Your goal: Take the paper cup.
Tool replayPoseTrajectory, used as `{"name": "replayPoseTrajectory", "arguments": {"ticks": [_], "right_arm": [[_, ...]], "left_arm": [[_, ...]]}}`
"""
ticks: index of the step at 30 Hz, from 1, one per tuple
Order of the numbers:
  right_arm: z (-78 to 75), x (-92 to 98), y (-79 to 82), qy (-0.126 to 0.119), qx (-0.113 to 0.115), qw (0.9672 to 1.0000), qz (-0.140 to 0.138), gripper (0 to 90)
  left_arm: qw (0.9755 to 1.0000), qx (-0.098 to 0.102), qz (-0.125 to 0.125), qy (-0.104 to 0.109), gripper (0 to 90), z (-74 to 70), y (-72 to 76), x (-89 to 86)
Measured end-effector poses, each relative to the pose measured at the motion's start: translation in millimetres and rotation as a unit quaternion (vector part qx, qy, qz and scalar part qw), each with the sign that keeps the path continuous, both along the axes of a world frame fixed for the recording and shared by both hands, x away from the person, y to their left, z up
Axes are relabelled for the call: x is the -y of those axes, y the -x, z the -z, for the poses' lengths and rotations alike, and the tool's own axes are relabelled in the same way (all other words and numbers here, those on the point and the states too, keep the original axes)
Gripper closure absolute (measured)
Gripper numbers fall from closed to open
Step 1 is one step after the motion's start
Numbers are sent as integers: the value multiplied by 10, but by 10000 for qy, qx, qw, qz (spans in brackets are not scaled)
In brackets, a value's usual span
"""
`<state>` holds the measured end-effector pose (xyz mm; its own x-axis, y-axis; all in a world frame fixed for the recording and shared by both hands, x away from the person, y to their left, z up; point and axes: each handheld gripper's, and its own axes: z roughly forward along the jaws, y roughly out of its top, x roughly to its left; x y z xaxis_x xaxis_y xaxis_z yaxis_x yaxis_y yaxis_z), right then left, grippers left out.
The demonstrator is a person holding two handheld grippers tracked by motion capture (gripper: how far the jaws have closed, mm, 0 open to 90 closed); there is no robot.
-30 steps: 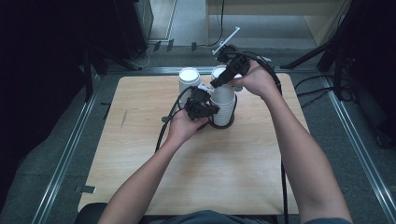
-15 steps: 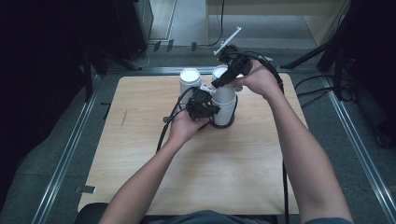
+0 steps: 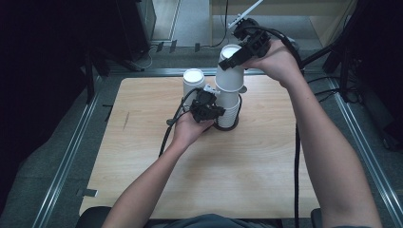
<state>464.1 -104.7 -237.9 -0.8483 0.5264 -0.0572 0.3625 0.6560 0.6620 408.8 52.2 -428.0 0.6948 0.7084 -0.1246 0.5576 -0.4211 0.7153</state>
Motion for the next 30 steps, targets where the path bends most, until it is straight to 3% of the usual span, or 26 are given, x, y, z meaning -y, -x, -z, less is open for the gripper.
{"name": "replayPoseTrajectory", "arguments": {"ticks": [6, 13, 26, 30], "right_arm": [[-135, 131, 130, -34, -37, 10000, -3, 256], [-175, 247, 276, -39, -41, 10000, -59, 255], [-47, 387, 630, -38, -80, 9994, -344, 253], [37, 420, 691, -79, -155, 9990, -406, 253]], "left_arm": [[10000, 63, 21, 13, 807, -26, 21, 5], [9999, 3, -4, 154, 744, -58, 52, -9], [9994, 131, 139, 271, 528, -165, 269, -106], [9981, 84, 466, 396, 468, -184, 346, -158]]}}
